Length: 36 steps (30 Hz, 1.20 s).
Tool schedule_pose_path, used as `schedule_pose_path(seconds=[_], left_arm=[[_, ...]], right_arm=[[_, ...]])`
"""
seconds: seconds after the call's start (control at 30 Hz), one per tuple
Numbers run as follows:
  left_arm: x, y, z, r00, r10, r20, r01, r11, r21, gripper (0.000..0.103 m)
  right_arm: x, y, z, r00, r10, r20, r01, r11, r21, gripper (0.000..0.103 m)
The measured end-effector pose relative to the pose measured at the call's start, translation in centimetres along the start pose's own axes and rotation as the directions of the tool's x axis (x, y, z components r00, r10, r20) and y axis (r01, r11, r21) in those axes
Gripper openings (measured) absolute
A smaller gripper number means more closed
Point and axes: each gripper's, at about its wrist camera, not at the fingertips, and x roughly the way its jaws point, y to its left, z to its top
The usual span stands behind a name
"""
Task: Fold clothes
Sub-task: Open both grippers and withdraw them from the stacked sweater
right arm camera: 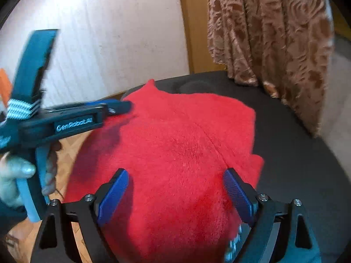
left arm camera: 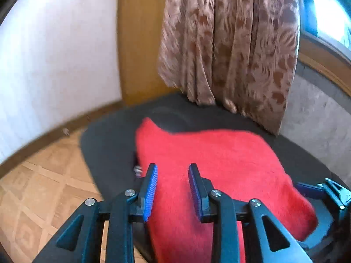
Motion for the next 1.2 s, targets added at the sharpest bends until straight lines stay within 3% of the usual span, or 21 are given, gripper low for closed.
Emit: schedule_pose_path(seconds=[0.1, 0.2, 0.27, 0.3, 0.33, 0.4, 0.47, 0.53, 0.6, 0.7, 0.83, 0.97, 1.2], left_arm=[[-4.1, 0.5, -0.8, 0.998, 0.067, 0.008, -0.067, 0.996, -0.055, 0.049], [-7.7, 0.7, -2.1, 0.99, 0.138, -0.01, -0.139, 0.985, -0.101, 0.051], [-10.1, 0.3, -3.0, 0.994, 0.109, 0.009, -0.108, 0.989, -0.106, 0.051], [-11.3, -0.3, -3.4, 0.991, 0.128, 0.027, -0.125, 0.989, -0.076, 0.051], [-12.6, -1.0, -3.7, 0.988, 0.149, 0.046, -0.147, 0.988, -0.042, 0.051], [-14.6, -2.4, -3.9, 0.978, 0.191, 0.085, -0.196, 0.979, 0.052, 0.045], [-17.0, -3.4, -3.9, 0.962, 0.235, 0.142, -0.251, 0.962, 0.105, 0.042], [-19.1, -3.3, -3.7, 0.971, 0.173, 0.162, -0.191, 0.977, 0.098, 0.042], [-20.7, -3.2, -3.2, 0.98, 0.112, 0.166, -0.128, 0.988, 0.088, 0.041], [-21.8, -3.8, -2.6, 0.98, 0.125, 0.156, -0.143, 0.984, 0.106, 0.041], [-21.5, -4.0, -2.9, 0.969, 0.207, 0.131, -0.218, 0.973, 0.073, 0.041], [-21.1, -3.6, -3.8, 0.99, 0.121, 0.073, -0.124, 0.991, 0.042, 0.037], [-19.8, -3.1, -4.3, 0.998, 0.057, 0.018, -0.056, 0.998, -0.013, 0.033]], right_arm=[[-3.5, 1.7, -0.1, 0.997, -0.082, 0.016, 0.082, 0.997, 0.012, 0.103], [-6.5, 3.6, -0.3, 0.978, -0.206, 0.008, 0.206, 0.978, 0.021, 0.103], [-7.7, 4.6, -0.5, 0.953, -0.302, -0.037, 0.303, 0.952, 0.036, 0.103], [-7.7, 4.9, -0.5, 0.938, -0.341, -0.063, 0.344, 0.938, 0.036, 0.103], [-8.5, 5.5, -1.1, 0.938, -0.341, -0.058, 0.344, 0.939, 0.032, 0.103], [-10.9, 6.6, -2.2, 0.936, -0.352, 0.016, 0.352, 0.936, 0.034, 0.103], [-13.2, 7.6, -2.5, 0.915, -0.392, 0.098, 0.392, 0.92, 0.026, 0.103], [-16.1, 8.9, -2.8, 0.882, -0.43, 0.191, 0.435, 0.9, 0.017, 0.103], [-17.8, 9.3, -2.9, 0.863, -0.45, 0.23, 0.457, 0.889, 0.025, 0.103], [-19.1, 9.6, -3.5, 0.871, -0.433, 0.231, 0.438, 0.899, 0.033, 0.103], [-19.3, 9.9, -4.8, 0.892, -0.412, 0.187, 0.407, 0.911, 0.063, 0.103], [-19.1, 10.3, -5.4, 0.919, -0.362, 0.158, 0.356, 0.932, 0.064, 0.103], [-18.3, 11.2, -5.3, 0.913, -0.372, 0.166, 0.373, 0.927, 0.027, 0.103]])
